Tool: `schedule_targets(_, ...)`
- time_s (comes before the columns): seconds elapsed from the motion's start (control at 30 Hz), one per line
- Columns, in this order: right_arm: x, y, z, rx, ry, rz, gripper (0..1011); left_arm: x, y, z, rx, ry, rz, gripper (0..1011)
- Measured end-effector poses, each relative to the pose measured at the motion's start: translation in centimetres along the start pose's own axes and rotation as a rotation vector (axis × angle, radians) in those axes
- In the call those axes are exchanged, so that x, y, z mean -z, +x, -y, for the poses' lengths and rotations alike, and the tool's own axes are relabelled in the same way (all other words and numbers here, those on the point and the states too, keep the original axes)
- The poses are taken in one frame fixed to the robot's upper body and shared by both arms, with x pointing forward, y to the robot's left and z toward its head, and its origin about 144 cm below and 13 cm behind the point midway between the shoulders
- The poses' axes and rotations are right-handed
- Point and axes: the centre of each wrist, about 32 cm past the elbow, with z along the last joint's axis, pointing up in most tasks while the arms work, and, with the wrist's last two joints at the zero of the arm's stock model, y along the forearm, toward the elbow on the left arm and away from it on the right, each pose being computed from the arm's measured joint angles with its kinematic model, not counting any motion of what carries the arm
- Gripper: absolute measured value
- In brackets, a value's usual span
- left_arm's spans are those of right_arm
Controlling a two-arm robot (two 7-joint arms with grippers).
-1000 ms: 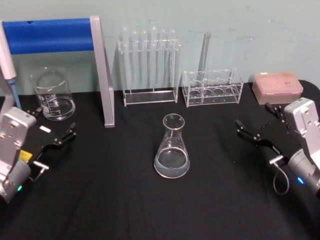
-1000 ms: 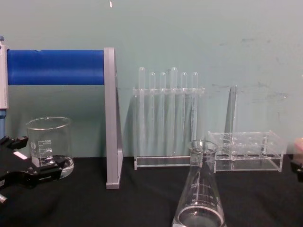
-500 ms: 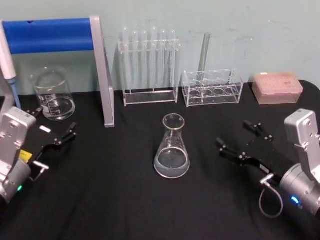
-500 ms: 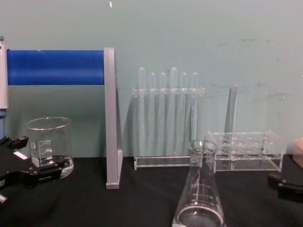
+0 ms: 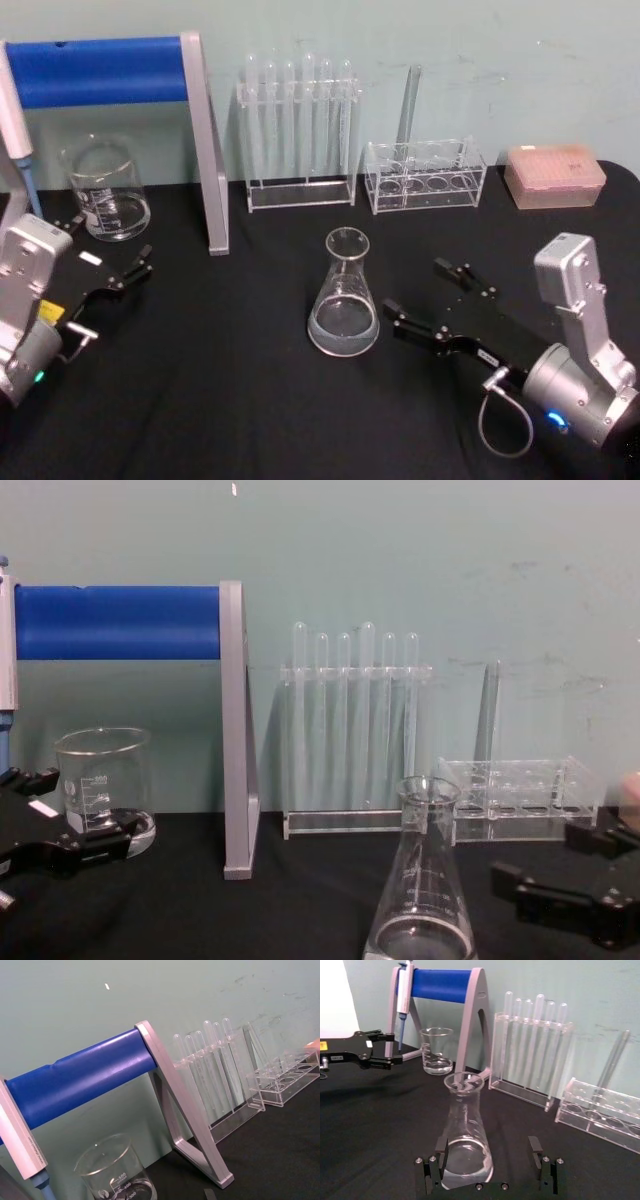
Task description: Grasp the erlenmeyer flask with one hand, shake it three times, then place it back.
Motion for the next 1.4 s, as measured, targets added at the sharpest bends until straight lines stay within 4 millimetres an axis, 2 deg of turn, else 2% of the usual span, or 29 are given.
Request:
schedule_targets(0.47,0.2,-0.9,-3.1,-0.054,0.019,0.008,1000,0.0,0.0,0.0,0.000,0.000,0.000,1001)
schedule_targets(0.87,0.4,-1.2,-6.1,-0.033,0.028,0.003,1000,0.0,0.0,0.0,0.000,0.000,0.000,1001)
schedule_targets(1.4,0.4,-1.1,-7.7,-0.029,0.035,0.001,1000,0.0,0.0,0.0,0.000,0.000,0.000,1001)
